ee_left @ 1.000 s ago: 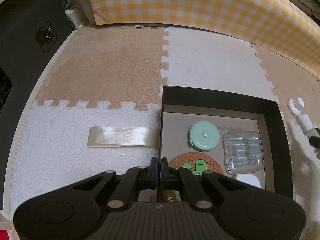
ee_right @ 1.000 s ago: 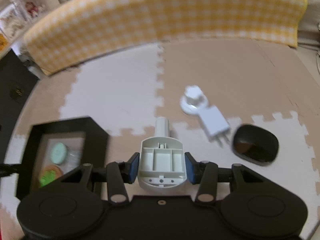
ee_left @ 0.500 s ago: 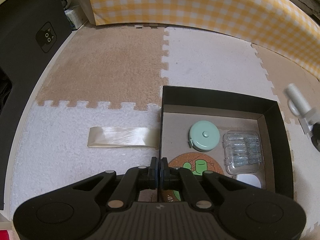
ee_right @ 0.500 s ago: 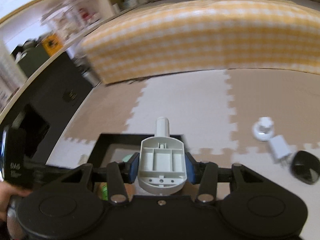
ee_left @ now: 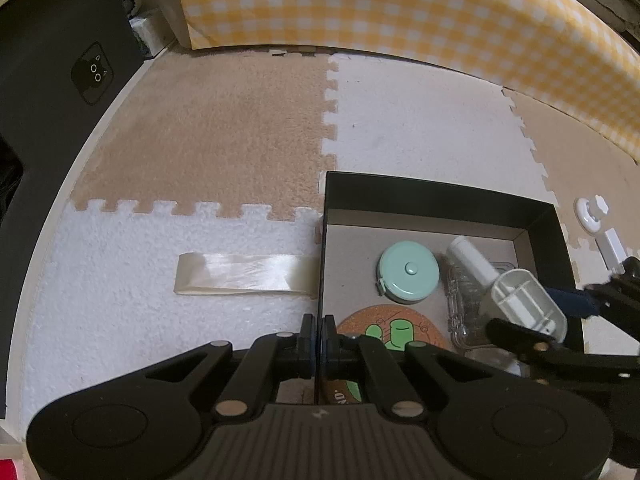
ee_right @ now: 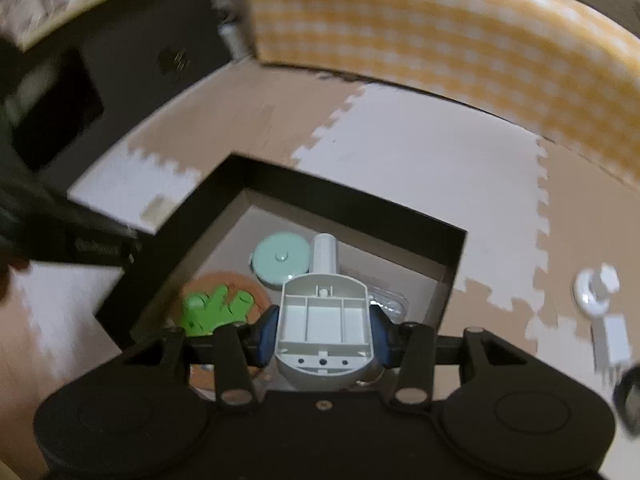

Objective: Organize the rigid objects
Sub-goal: 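Carry the white plastic holder into the black box and release it, then move the right tool to the black oval case and grasp it, then carry the black oval case into the black box and release it, then move the right tool to the white charger plug and grasp it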

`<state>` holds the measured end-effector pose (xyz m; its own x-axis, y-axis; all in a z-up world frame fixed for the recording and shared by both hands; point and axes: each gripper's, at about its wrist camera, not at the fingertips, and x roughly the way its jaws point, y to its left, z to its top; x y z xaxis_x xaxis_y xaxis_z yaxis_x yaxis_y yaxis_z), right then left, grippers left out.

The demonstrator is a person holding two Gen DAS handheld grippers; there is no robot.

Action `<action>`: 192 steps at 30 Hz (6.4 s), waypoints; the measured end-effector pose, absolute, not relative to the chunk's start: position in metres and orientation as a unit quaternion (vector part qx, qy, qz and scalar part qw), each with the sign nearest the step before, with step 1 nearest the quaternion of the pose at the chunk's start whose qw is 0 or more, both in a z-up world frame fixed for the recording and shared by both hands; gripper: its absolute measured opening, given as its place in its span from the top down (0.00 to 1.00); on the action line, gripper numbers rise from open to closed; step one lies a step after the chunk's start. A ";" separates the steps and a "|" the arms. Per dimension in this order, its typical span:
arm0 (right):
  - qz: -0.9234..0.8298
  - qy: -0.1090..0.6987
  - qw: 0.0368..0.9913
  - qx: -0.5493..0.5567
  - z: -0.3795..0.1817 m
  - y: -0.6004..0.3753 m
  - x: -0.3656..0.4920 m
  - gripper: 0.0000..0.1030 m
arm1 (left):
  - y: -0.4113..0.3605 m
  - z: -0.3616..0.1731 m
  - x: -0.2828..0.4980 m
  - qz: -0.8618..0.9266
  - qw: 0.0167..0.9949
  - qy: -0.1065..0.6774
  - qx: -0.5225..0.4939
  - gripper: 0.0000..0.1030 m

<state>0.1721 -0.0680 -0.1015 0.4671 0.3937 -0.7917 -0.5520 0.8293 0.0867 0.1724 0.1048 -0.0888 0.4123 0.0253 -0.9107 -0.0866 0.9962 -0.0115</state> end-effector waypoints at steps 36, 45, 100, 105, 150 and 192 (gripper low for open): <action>0.267 0.409 0.854 -0.180 -0.090 -0.058 0.182 0.16 | 0.097 -0.090 0.172 0.040 0.843 0.536 -0.003 0.98; 0.280 0.394 0.873 -0.057 -0.044 -0.109 0.168 0.10 | 0.097 -0.090 0.172 0.040 0.844 0.535 -0.002 0.98; -0.199 0.460 0.841 0.204 -0.171 -0.329 0.232 0.00 | 0.093 -0.088 0.167 0.046 0.852 0.522 0.001 0.98; -0.219 0.459 0.831 0.224 -0.171 -0.328 0.233 0.09 | 0.093 -0.088 0.167 0.046 0.852 0.522 0.002 0.98; 0.277 0.423 0.862 -0.021 -0.093 -0.066 0.141 0.21 | 0.097 -0.089 0.169 0.045 0.850 0.525 -0.012 0.98; 0.277 0.419 0.864 0.020 -0.071 -0.080 0.136 0.11 | 0.096 -0.089 0.168 0.045 0.849 0.526 -0.010 0.98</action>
